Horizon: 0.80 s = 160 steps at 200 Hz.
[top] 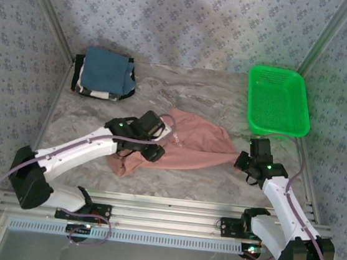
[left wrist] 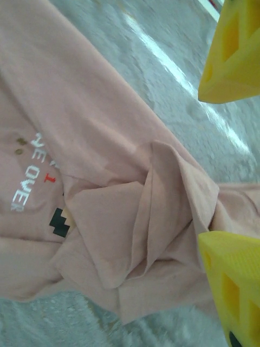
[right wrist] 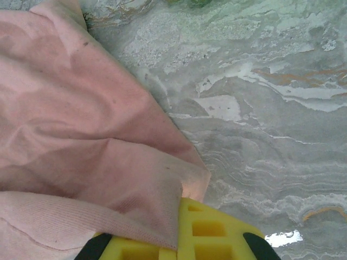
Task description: Fold and stack the t-shirts
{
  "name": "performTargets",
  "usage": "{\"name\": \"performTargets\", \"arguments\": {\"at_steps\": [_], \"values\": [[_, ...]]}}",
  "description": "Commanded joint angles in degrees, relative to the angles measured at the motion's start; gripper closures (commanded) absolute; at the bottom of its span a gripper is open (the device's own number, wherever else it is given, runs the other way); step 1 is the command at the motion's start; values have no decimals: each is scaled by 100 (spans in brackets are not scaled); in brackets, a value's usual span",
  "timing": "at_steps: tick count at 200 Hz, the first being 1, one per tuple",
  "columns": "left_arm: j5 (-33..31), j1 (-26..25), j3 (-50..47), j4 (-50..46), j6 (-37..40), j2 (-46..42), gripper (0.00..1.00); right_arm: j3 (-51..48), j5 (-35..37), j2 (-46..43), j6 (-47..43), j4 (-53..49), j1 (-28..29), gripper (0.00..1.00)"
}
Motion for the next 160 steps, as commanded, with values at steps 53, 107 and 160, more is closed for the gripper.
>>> {"name": "performTargets", "arguments": {"at_steps": [53, 107, 160], "values": [[-822, -448, 427, -578, 2738, 1369, 40, 10, -147, 64, -37, 177, -50, 97], [-759, -505, 660, -511, 2970, 2239, 43, -44, -343, 62, -109, 219, -70, 97], [-781, -562, 645, -428, 3007, 2536, 50, -79, -438, 62, -128, 258, -127, 97]]}}
